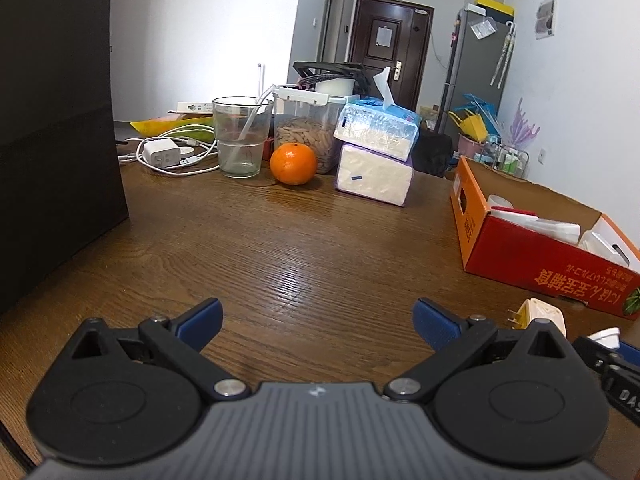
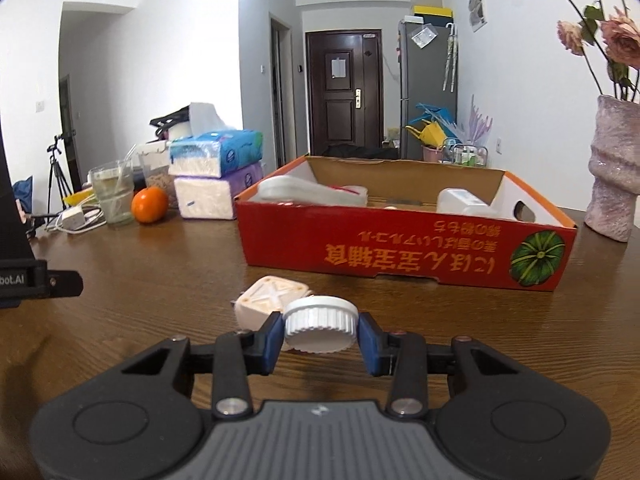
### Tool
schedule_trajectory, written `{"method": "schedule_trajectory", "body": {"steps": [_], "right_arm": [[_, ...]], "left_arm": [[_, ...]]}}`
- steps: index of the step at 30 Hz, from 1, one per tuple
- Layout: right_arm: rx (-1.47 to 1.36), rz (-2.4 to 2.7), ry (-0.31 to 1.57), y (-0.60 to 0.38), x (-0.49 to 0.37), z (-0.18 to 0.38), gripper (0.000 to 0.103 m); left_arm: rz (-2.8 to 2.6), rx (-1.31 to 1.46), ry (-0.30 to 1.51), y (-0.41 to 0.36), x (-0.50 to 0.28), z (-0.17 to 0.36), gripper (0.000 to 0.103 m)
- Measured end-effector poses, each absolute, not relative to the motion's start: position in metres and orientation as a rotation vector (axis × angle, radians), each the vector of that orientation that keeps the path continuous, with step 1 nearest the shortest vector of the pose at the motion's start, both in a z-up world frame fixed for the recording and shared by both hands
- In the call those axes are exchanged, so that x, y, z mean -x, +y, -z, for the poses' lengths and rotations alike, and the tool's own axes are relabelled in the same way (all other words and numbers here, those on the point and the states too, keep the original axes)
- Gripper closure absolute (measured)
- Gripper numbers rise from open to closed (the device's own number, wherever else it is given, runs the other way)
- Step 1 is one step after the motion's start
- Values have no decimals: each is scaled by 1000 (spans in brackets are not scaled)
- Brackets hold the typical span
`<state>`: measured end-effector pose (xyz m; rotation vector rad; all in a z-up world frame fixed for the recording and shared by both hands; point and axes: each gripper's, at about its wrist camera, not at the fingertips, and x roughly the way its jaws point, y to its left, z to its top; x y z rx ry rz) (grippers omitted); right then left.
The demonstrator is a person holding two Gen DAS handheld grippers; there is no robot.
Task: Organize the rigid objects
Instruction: 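Grasp the cream cube charger with the left tool while the right tool holds the white cap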
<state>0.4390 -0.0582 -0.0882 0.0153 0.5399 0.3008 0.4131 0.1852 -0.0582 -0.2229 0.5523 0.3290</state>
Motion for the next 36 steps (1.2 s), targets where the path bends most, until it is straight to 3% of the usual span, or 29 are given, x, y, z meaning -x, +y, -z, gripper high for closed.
{"method": "schedule_trajectory", "body": {"steps": [36], "right_arm": [[-96, -252, 495, -177, -456, 81, 64]], "left_arm": [[-209, 216, 580, 60, -436, 68, 0]]}}
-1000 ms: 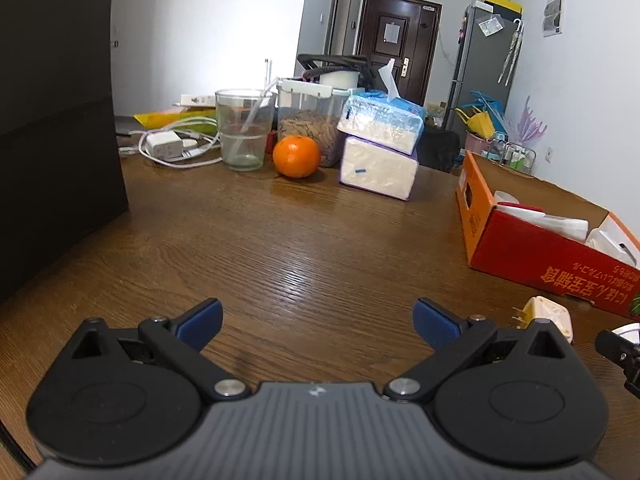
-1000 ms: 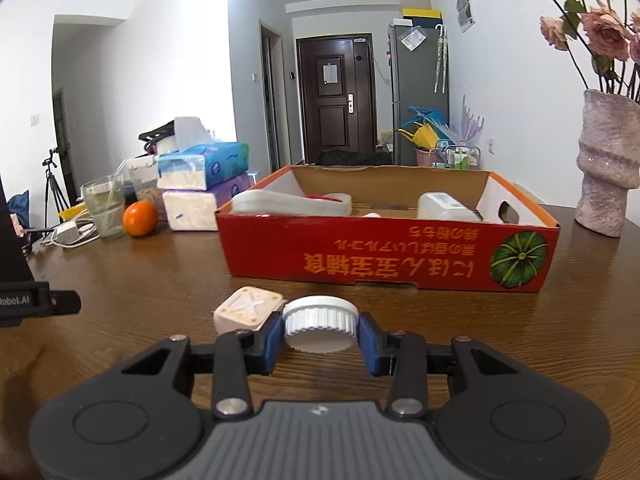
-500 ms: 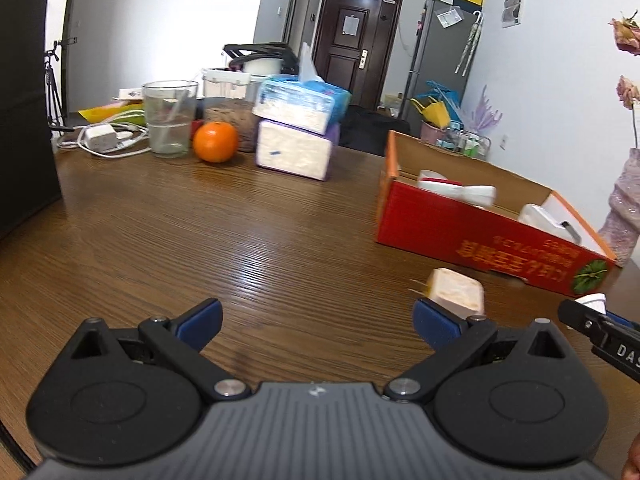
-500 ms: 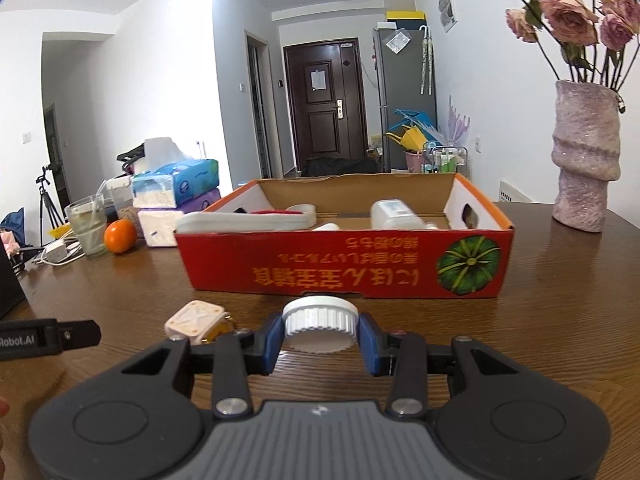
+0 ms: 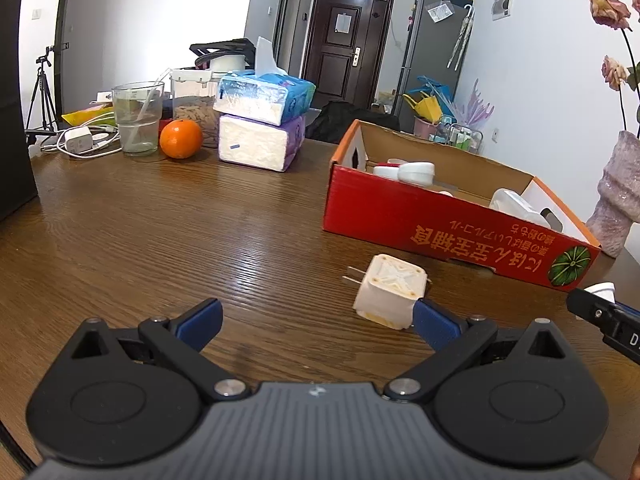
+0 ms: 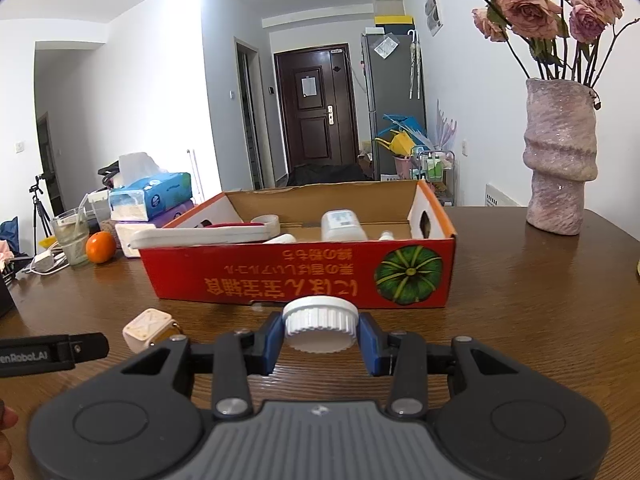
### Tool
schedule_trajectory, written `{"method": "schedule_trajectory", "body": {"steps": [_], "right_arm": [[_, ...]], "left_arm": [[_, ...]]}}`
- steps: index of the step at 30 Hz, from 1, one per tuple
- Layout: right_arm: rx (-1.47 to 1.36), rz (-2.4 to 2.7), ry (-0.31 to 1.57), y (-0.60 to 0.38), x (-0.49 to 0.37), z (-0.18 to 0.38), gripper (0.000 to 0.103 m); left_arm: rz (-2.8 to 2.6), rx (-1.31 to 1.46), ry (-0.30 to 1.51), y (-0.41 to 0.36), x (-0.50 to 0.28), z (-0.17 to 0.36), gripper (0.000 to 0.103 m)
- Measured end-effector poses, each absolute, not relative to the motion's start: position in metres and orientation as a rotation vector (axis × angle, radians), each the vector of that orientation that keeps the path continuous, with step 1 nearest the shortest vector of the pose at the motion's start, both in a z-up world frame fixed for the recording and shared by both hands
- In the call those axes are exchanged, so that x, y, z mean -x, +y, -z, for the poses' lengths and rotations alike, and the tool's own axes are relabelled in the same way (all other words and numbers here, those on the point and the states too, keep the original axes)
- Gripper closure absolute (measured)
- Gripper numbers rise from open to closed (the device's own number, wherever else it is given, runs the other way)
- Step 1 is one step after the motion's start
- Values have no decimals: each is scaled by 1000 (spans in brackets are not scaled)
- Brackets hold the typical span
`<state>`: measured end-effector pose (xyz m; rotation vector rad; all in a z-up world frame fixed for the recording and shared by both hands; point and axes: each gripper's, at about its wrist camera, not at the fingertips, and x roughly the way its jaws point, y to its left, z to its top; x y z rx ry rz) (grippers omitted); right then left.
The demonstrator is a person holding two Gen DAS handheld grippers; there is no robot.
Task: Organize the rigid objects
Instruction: 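Grasp the cream cube charger with the left tool while the right tool holds the white cap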
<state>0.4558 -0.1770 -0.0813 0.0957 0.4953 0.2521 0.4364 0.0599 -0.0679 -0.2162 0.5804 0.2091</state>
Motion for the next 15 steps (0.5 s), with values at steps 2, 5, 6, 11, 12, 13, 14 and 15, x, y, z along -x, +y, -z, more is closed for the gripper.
{"method": "schedule_trajectory", "body": {"steps": [2, 5, 6, 11, 12, 13, 14, 15], "right_arm": [[-94, -251, 493, -182, -456, 81, 64], [-89, -248, 490, -190, -457, 82, 64], [-88, -247, 490, -192, -458, 82, 64], [-89, -239, 487, -203, -459, 82, 64], [-89, -238, 487, -205, -459, 83, 64], [-89, -238, 487, -206, -459, 83, 64], [-89, -238, 488, -207, -459, 83, 64], [-91, -239, 490, -209, -460, 83, 64]], "left_arm": [[-206, 213, 578, 55, -438, 68, 0], [-207, 201, 575, 45, -442, 68, 0], [-205, 198, 576, 43, -443, 69, 0], [-194, 187, 585, 33, -450, 71, 0], [-193, 186, 584, 31, -452, 72, 0], [-191, 185, 581, 29, -453, 72, 0], [-189, 182, 579, 26, -455, 72, 0], [-187, 177, 580, 23, -457, 72, 0]]}}
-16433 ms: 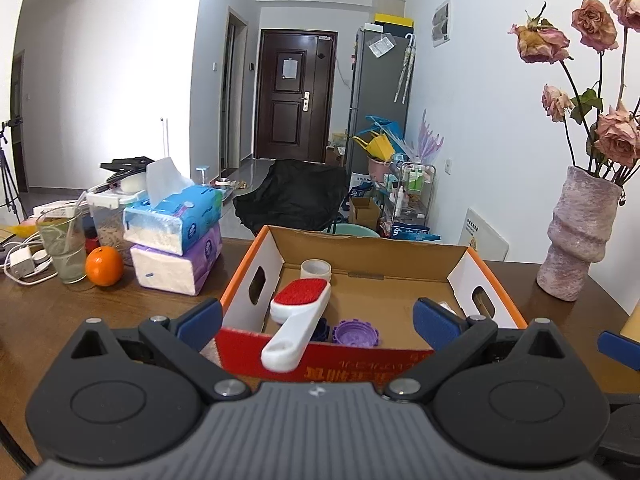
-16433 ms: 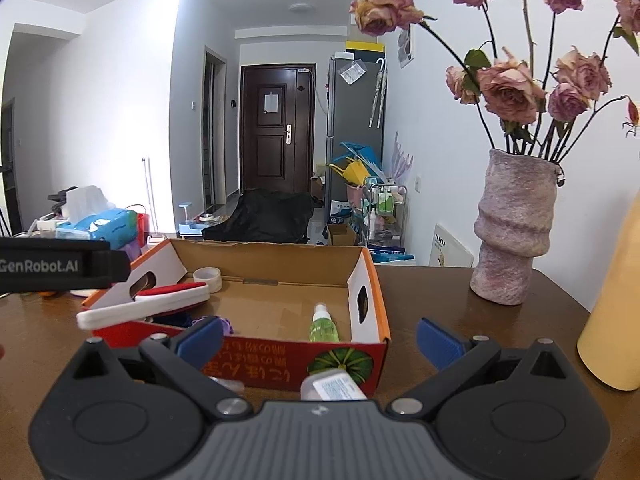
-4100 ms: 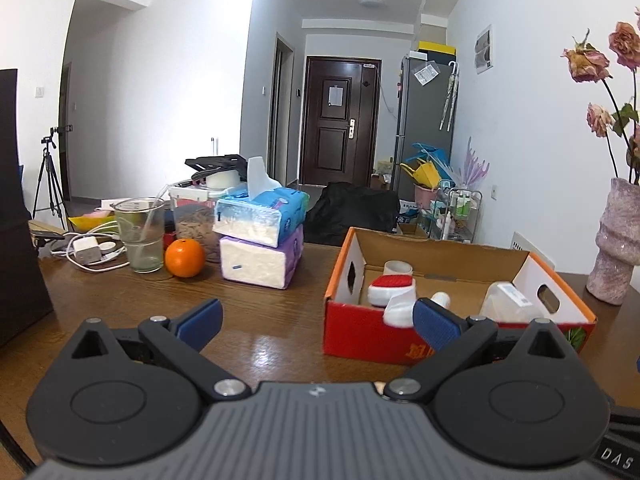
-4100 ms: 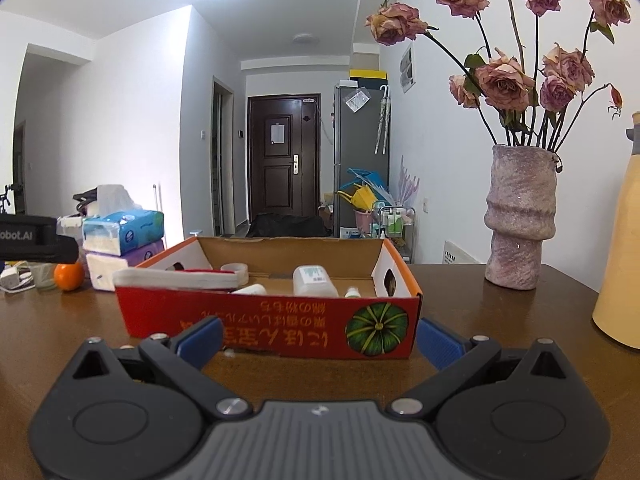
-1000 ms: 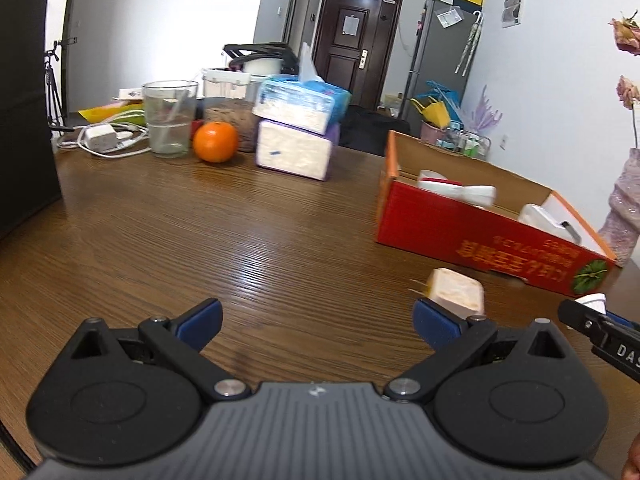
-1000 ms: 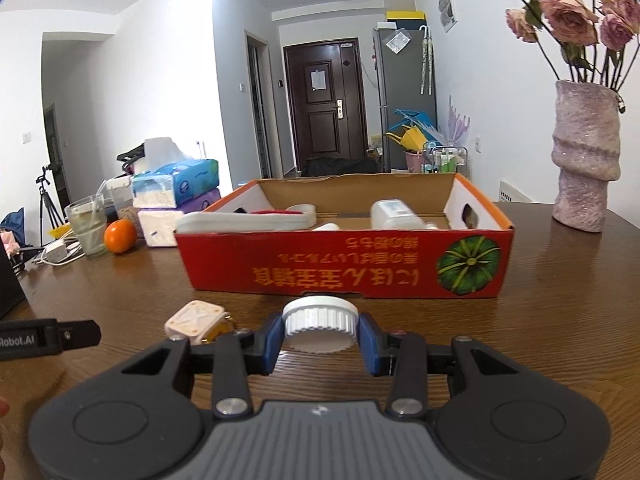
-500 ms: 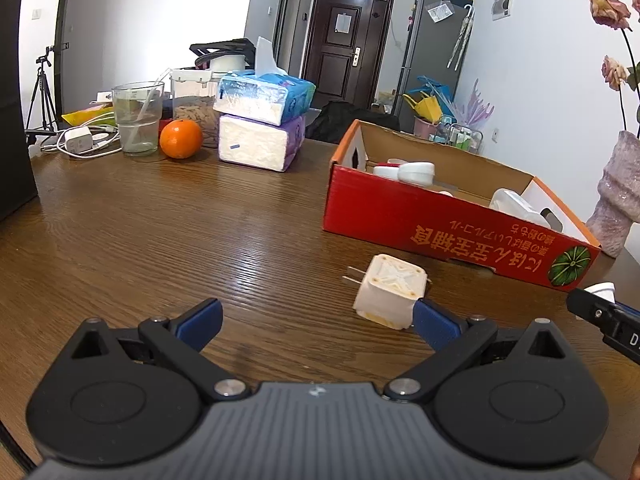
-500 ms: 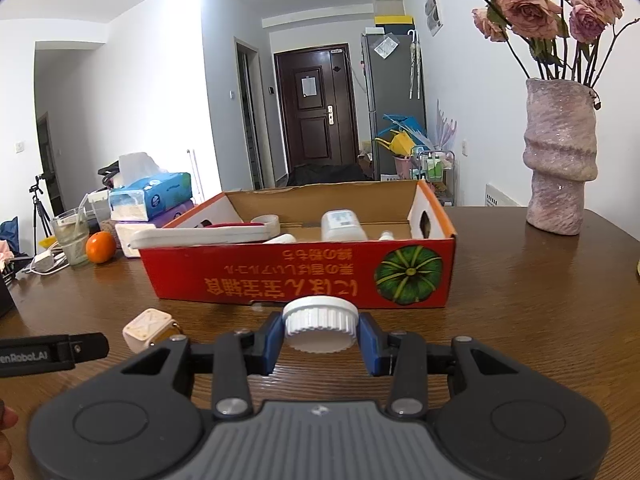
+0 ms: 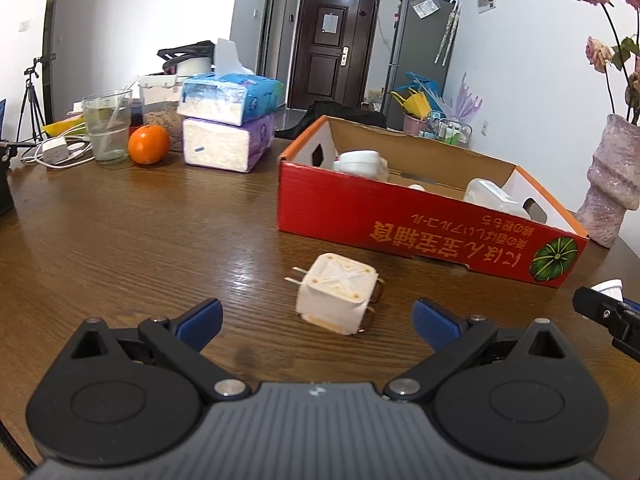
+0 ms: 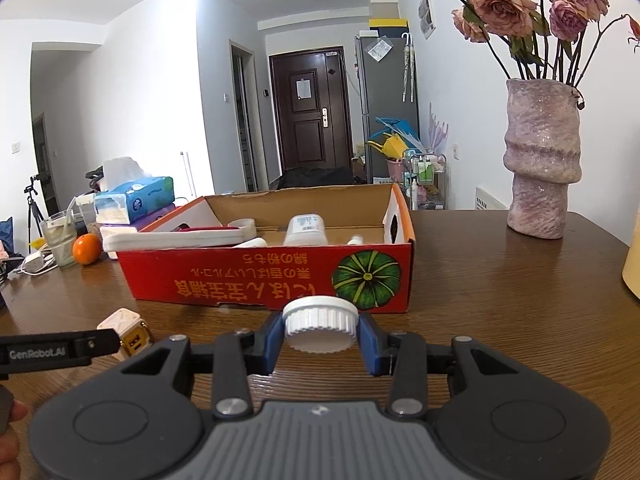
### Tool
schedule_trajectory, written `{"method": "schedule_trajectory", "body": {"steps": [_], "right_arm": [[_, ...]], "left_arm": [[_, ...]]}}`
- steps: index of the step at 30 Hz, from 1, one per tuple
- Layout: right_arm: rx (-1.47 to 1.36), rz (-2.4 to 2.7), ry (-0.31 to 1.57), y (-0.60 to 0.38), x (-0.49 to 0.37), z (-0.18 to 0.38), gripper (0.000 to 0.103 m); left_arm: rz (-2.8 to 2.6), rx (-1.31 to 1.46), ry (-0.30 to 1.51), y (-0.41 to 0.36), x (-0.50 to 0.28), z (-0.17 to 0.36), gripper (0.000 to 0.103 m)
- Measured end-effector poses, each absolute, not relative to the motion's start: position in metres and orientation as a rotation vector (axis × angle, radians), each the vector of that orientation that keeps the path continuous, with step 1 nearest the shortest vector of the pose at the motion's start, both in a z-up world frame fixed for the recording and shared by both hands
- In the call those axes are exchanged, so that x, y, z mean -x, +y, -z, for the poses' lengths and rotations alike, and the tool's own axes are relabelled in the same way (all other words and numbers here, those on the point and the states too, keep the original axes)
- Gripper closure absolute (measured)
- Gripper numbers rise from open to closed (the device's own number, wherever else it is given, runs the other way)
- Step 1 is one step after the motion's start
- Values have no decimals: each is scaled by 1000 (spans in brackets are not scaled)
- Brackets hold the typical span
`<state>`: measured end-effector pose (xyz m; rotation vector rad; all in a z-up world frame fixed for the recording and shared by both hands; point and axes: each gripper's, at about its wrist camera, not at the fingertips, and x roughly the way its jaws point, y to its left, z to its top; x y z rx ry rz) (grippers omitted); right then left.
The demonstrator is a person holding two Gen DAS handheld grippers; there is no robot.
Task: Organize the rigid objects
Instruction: 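Grasp the cream cube charger with the left tool while the right tool holds the white cap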
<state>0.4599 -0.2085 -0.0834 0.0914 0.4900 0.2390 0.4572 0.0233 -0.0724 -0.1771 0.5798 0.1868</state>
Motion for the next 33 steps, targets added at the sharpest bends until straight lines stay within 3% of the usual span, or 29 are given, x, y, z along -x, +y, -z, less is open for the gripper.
{"method": "schedule_trajectory", "body": {"steps": [19, 21, 24, 28, 33], "right_arm": [[-83, -224, 494, -206, -464, 90, 64], [-79, -220, 494, -205, -464, 91, 64], [-74, -216, 492, -204, -464, 92, 64], [-64, -209, 494, -203, -465, 93, 64], [-51, -200, 488, -201, -464, 94, 64]], "left_arm": [[-221, 72, 658, 9, -498, 83, 0], [-210, 64, 660, 8, -499, 83, 5], [-198, 59, 674, 8, -502, 83, 21], [-183, 75, 698, 11, -505, 85, 50], [-186, 67, 693, 11, -503, 85, 54]]}}
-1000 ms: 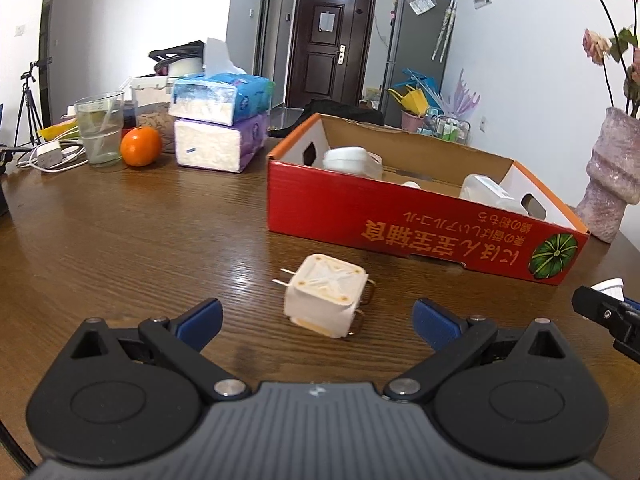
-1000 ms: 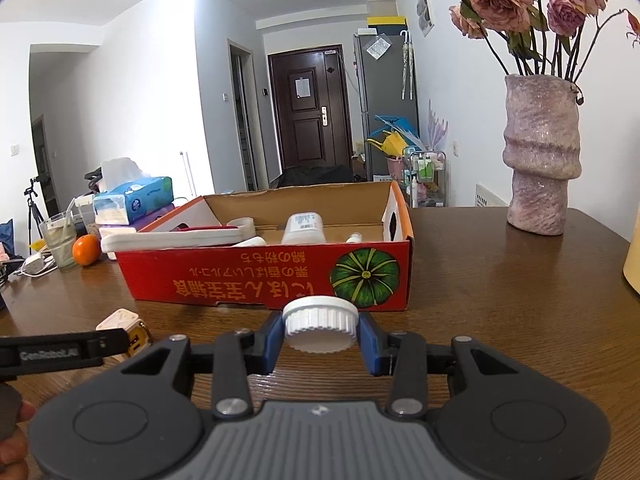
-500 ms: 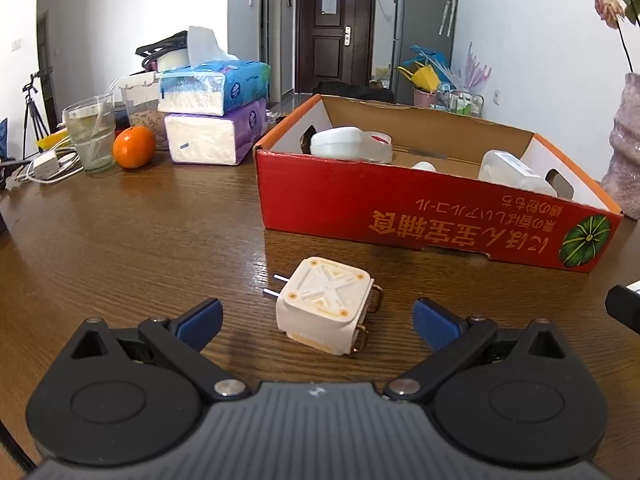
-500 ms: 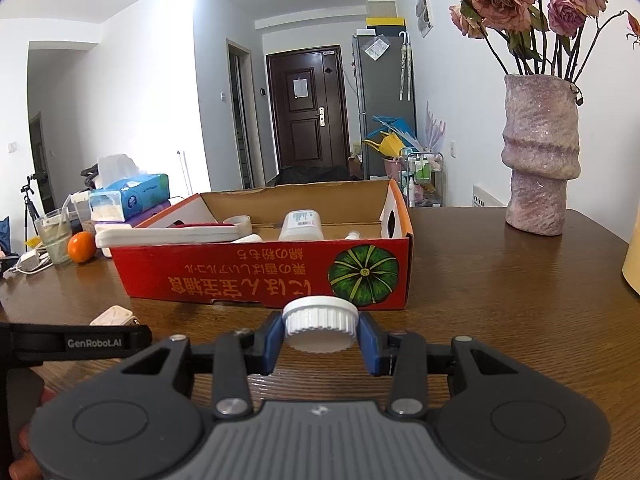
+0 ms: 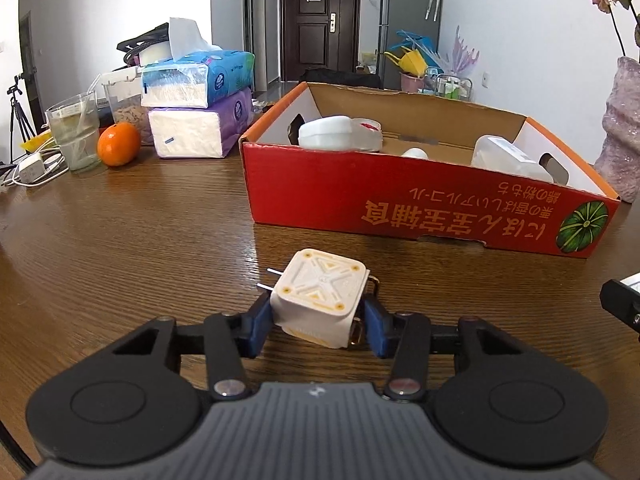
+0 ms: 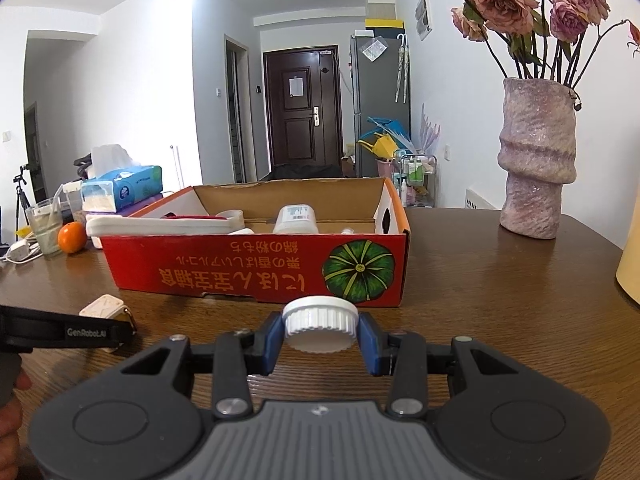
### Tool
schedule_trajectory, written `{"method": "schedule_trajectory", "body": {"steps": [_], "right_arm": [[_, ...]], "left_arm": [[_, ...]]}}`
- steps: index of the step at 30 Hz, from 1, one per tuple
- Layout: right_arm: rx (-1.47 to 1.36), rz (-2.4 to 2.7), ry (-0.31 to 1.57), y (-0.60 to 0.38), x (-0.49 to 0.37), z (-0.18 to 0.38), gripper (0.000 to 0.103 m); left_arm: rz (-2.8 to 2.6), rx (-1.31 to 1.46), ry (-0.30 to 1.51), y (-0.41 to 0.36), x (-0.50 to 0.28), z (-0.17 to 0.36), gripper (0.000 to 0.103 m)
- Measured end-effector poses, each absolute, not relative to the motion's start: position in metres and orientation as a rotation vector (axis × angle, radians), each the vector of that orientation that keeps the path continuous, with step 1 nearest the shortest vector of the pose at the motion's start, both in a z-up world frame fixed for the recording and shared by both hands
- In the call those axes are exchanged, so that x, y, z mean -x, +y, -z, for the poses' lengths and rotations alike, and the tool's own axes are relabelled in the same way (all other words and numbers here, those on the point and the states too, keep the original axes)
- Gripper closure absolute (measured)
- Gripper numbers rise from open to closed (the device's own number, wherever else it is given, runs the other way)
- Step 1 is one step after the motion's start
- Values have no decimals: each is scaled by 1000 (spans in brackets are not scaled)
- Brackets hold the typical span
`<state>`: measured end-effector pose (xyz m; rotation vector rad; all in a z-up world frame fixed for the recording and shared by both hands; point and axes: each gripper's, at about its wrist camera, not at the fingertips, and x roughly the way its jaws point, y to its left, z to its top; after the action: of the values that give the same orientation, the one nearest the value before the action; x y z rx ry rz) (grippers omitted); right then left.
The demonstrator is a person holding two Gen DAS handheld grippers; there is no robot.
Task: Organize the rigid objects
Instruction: 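Grasp the cream cube charger with the left tool while the right tool holds the white cap, then carry the cube charger and white cap over the cardboard box with both tools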
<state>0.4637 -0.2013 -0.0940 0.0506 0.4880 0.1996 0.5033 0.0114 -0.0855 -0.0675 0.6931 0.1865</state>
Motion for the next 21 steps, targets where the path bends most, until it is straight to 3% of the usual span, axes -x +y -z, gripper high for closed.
{"method": "schedule_trajectory", "body": {"steps": [21], "right_arm": [[-75, -139, 435, -203, -444, 87, 64]], "left_arm": [[-141, 41, 604, 1, -481, 67, 54]]}}
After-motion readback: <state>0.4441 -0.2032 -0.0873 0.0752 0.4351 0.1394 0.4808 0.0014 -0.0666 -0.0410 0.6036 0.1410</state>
